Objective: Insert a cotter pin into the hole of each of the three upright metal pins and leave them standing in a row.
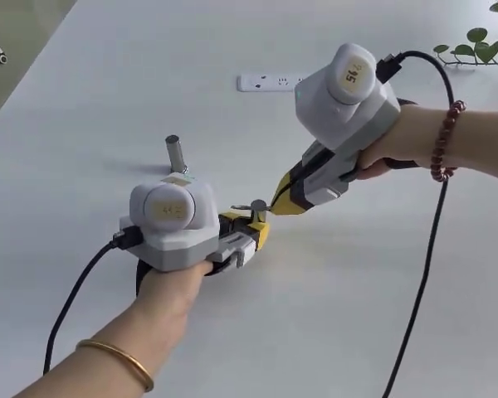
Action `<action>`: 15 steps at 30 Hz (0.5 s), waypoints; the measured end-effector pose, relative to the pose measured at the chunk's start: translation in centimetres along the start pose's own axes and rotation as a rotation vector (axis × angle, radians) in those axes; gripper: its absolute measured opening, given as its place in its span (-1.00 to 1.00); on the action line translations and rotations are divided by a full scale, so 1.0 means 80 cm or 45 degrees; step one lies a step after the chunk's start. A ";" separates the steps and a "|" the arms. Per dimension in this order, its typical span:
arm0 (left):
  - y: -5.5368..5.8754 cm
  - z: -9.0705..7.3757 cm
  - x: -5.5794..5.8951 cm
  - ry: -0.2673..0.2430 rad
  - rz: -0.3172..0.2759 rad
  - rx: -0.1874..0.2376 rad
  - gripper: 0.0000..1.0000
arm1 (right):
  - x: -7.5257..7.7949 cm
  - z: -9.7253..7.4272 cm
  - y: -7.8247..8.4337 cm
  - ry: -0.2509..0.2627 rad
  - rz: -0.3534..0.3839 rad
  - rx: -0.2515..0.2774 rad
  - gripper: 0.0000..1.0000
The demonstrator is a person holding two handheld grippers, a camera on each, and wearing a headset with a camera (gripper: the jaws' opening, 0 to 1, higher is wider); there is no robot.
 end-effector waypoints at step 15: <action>-0.003 -0.002 -0.001 -0.012 0.025 -0.004 -0.61 | 0.001 0.001 -0.003 0.029 0.008 0.004 -0.88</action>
Point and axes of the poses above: the centre of the closed fingertips' face, and the gripper's own axes: z roughly forward along the fingers, x roughly to its right, y roughly out of its underside, the point moved 7 cm from there along -z, roughly backward along the fingers, and after that the axes turned 1 degree about x, right-handed, at the moved point
